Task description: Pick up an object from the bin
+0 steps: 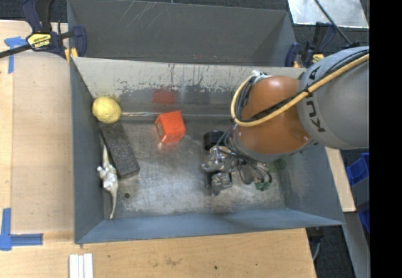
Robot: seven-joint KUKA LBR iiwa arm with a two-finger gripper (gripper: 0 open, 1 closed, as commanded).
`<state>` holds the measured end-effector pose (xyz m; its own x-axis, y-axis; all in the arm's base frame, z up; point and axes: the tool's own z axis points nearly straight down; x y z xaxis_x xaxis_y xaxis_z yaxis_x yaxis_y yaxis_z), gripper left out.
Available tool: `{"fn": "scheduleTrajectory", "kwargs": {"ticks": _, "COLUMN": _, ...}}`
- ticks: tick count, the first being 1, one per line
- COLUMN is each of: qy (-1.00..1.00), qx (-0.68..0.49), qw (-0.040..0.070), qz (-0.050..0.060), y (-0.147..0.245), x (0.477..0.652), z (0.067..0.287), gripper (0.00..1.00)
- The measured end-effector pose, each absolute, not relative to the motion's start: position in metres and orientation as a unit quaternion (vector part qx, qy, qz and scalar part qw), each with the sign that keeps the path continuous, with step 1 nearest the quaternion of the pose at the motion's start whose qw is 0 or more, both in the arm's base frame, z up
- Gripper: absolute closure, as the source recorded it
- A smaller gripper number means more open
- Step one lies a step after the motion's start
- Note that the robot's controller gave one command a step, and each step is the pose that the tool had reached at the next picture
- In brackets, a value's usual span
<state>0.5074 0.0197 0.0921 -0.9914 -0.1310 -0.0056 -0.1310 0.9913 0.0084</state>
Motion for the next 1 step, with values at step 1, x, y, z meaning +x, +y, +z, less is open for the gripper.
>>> {"fn": "scheduleTrajectory", "kwargs": {"ticks": 1, "qy": 0.996, "qx": -0.087, "qw": 0.001, "qz": 0.000, "y": 0.0181, "x": 0.5189, "z": 0.2027, "gripper": 1.00}}
